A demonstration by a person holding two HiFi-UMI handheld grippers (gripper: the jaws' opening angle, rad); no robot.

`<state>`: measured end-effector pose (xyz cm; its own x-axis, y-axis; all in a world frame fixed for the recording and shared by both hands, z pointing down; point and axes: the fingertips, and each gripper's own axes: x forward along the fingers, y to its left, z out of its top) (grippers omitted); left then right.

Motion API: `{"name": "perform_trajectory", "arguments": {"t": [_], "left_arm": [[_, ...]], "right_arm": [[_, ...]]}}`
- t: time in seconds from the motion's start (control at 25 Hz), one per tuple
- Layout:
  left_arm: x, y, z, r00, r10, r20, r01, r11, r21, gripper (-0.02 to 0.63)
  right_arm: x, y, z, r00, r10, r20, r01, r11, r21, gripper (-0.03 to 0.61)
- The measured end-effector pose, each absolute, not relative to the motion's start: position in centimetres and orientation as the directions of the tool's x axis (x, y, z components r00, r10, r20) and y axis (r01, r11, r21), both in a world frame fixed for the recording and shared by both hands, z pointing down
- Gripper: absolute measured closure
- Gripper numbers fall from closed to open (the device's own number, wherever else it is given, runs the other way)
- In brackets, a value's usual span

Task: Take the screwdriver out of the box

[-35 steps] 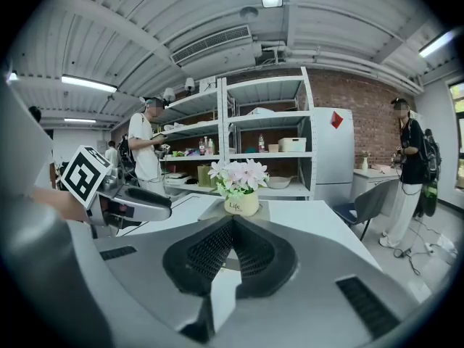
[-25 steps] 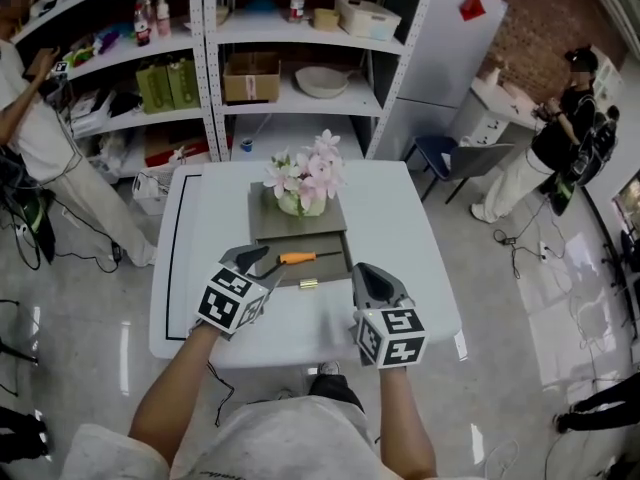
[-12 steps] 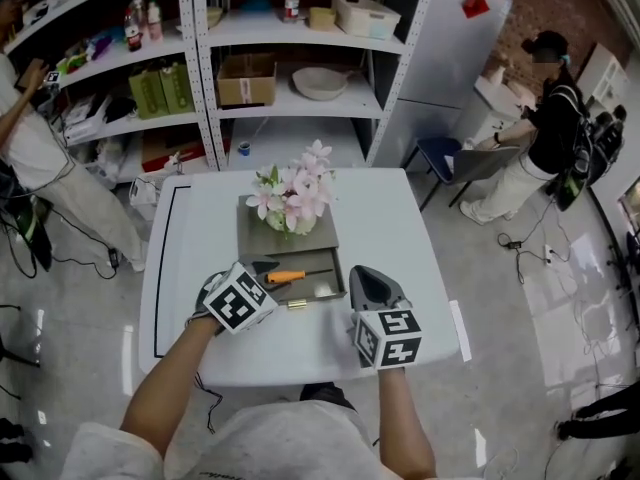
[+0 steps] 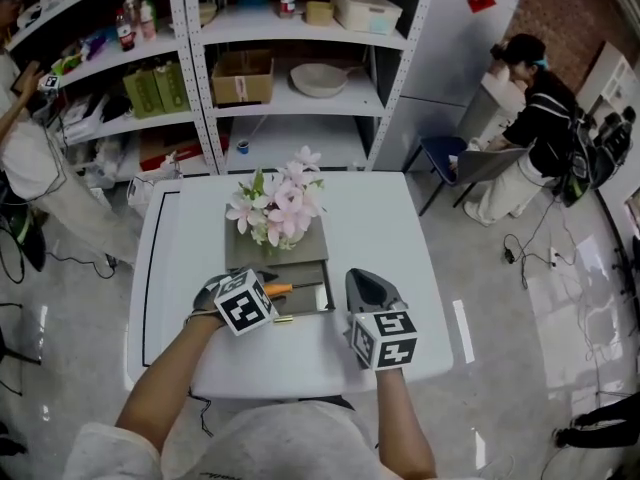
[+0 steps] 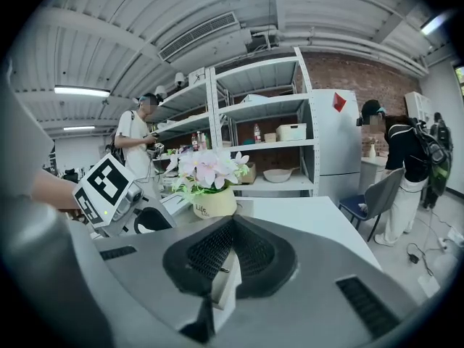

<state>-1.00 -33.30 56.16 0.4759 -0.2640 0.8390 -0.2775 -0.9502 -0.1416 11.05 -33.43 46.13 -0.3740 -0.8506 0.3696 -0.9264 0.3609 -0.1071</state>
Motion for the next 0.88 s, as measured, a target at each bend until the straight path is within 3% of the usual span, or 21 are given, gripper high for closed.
{"name": "perform_trajectory", "arguments": {"t": [0.48,0.88], "left_arm": [[0.7,-34.4,59.4,0.377,-0.201,0.904,-0.163,-0.975,-0.149,0.427],[0.6,-34.3,61.3,0.315,-0.133,0.94,-0.135,-0.986,-0.094,0.483]], "right_arm": [[13.1,-36.0,48.0,-0.385,-0.832,0.4,-0.922,0.367,-0.124,0.572],[13.8,-36.9,48.8,-0.387,-0.822,0.417,-0.921,0.365,-0.137,0.572]]}}
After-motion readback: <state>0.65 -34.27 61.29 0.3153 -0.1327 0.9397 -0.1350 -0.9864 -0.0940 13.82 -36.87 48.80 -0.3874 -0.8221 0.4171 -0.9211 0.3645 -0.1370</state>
